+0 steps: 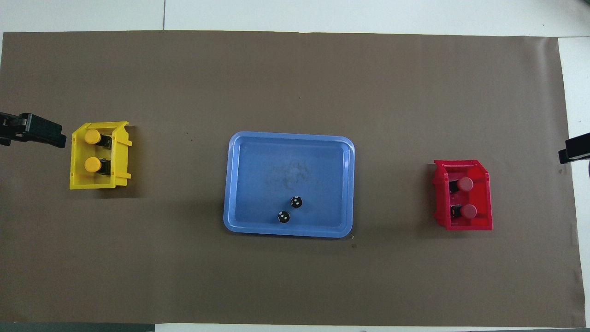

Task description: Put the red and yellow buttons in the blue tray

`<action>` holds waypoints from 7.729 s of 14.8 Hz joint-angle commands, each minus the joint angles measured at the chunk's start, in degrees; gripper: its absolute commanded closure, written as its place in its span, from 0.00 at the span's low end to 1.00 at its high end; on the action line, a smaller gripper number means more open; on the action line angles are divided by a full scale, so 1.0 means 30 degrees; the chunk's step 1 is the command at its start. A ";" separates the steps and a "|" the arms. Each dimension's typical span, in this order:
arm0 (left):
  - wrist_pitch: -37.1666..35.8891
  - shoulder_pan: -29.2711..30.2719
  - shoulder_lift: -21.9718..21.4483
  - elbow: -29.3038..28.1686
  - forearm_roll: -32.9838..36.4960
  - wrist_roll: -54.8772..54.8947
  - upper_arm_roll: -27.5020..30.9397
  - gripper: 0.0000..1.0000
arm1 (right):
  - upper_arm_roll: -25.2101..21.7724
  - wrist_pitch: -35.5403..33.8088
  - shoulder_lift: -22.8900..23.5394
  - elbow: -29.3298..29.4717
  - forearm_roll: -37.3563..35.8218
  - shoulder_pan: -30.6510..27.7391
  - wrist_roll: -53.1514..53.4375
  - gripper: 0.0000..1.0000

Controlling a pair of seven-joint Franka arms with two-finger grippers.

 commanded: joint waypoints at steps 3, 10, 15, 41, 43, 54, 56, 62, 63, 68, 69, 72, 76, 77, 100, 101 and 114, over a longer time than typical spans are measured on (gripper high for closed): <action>-0.0066 0.0191 -0.0542 -0.0759 -0.0103 0.0276 -0.0004 0.00 | 0.0017 -0.0266 -0.0108 -0.0094 -0.0075 0.0087 0.0029 0.00; -0.0154 0.0163 -0.0571 -0.0759 -0.0074 0.0159 -0.0004 0.00 | 0.0075 -0.0149 -0.0196 -0.0241 -0.0046 0.0117 -0.0058 0.00; -0.0154 0.0192 -0.0572 -0.0759 -0.0103 0.0159 -0.0004 0.00 | 0.0104 0.0170 -0.0341 -0.0736 -0.0017 0.0175 0.0030 0.00; -0.0154 0.0162 -0.0542 -0.0759 -0.0103 0.0159 -0.0004 0.00 | 0.0192 1.3996 -0.0516 -1.3068 0.1243 0.0820 -0.0850 0.37; -0.0154 0.0162 -0.0572 -0.0759 -0.0103 0.0159 -0.0004 0.00 | 0.0192 1.5080 -0.0431 -1.3920 0.1243 0.0877 -0.0791 0.37; -0.0183 0.0162 -0.0542 -0.0759 -0.0103 0.0072 -0.0004 0.00 | 0.0192 1.6784 -0.0752 -1.5942 0.1243 0.0966 -0.0850 0.41; -0.0154 0.0046 -0.0542 -0.0759 -0.0074 0.0100 -0.0004 0.00 | 0.0192 1.7222 -0.0869 -1.6353 0.1243 0.0937 -0.0937 0.47; -0.0155 0.0426 -0.0572 -0.0818 -0.0103 0.0100 0.0054 0.00 | 0.0192 1.6874 -0.0724 -1.5889 0.1243 0.0937 -0.1025 0.87; -0.0241 0.0484 -0.0572 -0.0818 -0.0103 0.0100 0.0054 0.00 | 0.0192 1.6235 -0.0607 -1.5277 0.1243 0.0966 -0.1025 0.87; 0.0458 0.0719 -0.0950 -0.1692 -0.0045 -0.0191 0.0113 0.00 | 0.0222 0.8187 0.1703 -0.7230 0.1214 0.1897 -0.0647 0.87; 0.1418 0.0980 -0.1242 -0.2567 -0.0045 -0.0222 0.0113 0.00 | 0.0222 0.7011 0.2085 -0.5793 0.1214 0.2484 0.0255 0.87; 0.5372 0.1391 -0.2212 -0.6346 -0.0045 -0.0165 0.0113 0.03 | 0.0251 0.5507 0.3551 -0.2096 0.1301 0.5321 0.4730 0.88; 0.8981 0.1568 -0.1426 -0.8725 -0.0045 -0.0105 0.0112 0.21 | 0.0280 0.7985 0.5453 -0.0332 0.2531 0.9308 1.1707 0.98; 0.9334 0.1569 -0.0986 -0.8757 -0.0045 -0.0105 0.0113 0.26 | 0.0280 0.8808 0.6038 -0.0213 0.2590 1.0273 1.2676 0.98; 1.4297 0.2536 0.0542 -1.1899 -0.0045 -0.0105 0.0112 0.98 | -0.0041 1.3187 0.8274 -0.1710 0.1128 1.3127 1.4914 0.24; 1.2346 0.2536 0.0484 -1.0674 -0.0045 -0.0076 0.0113 0.99 | -0.0042 1.2601 0.7372 -0.1735 0.0575 1.2515 1.4651 0.24; 0.9392 -0.8795 0.2355 -0.6414 -0.0250 -1.0881 -0.0268 0.99 | -0.0042 1.3209 -0.4328 -1.5941 0.0627 0.1999 -0.0843 0.24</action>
